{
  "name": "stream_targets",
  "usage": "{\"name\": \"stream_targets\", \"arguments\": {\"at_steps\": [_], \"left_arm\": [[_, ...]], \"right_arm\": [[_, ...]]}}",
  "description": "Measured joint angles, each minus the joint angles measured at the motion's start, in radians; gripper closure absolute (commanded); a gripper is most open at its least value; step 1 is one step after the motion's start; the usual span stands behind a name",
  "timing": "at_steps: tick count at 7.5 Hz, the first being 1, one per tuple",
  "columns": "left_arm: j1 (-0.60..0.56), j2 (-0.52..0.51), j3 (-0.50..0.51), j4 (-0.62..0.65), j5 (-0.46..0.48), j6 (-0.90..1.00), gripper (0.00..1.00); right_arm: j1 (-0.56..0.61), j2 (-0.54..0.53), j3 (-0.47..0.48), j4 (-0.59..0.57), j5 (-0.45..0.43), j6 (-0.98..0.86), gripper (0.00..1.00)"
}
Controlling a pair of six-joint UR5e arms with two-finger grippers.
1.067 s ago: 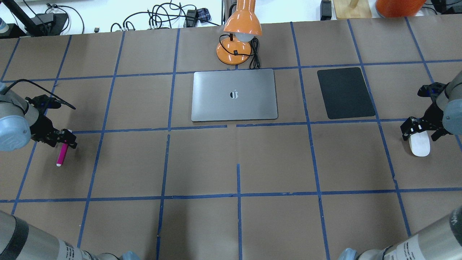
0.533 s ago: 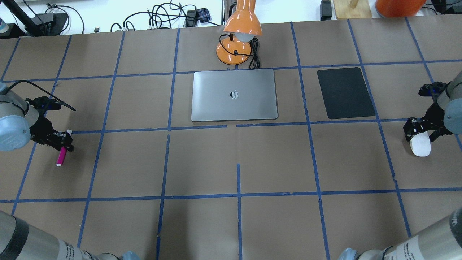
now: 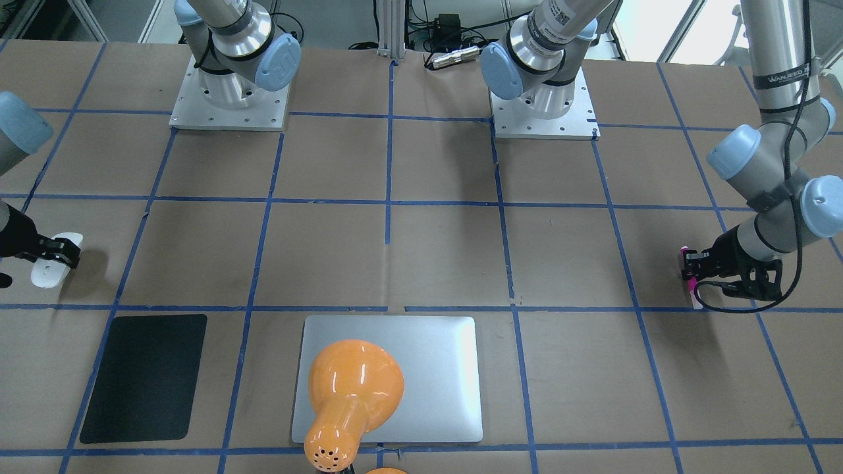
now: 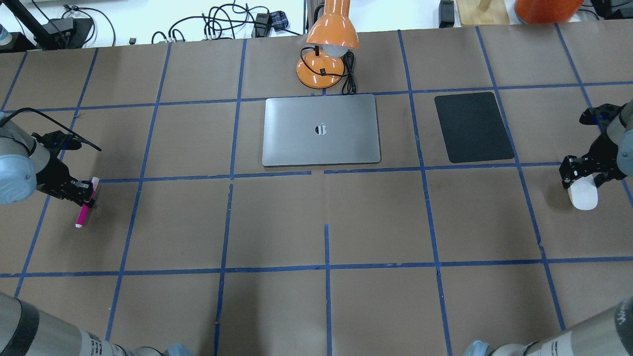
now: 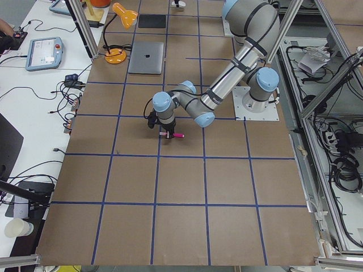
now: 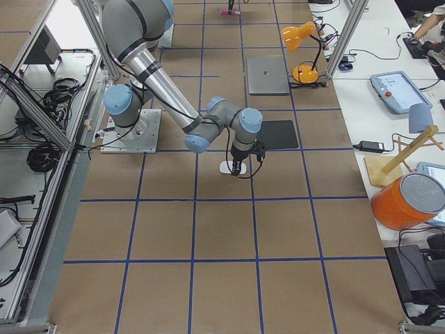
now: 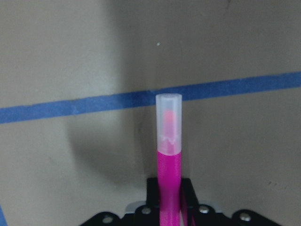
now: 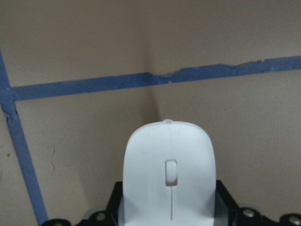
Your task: Place pen and mouse around notebook
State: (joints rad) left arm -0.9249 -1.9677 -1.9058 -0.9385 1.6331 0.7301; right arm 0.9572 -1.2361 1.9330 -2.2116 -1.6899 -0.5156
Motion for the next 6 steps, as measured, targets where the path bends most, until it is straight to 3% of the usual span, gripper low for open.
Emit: {"name": "stream_targets", "arguments": {"at_steps": [3, 6], "left_arm": [[-0.057, 0.038, 0.062, -0.027, -0.004, -0.276, 1.0], [-0.192, 0.055, 0.079, -0.044, -0.018, -0.653, 1.0]], "right_arm": [[0.112, -0.04, -0.098, 0.117, 0.018, 0.064, 0.59], [0.324, 0.113, -0.307, 0.18, 0.053, 0.215, 0.54]]}}
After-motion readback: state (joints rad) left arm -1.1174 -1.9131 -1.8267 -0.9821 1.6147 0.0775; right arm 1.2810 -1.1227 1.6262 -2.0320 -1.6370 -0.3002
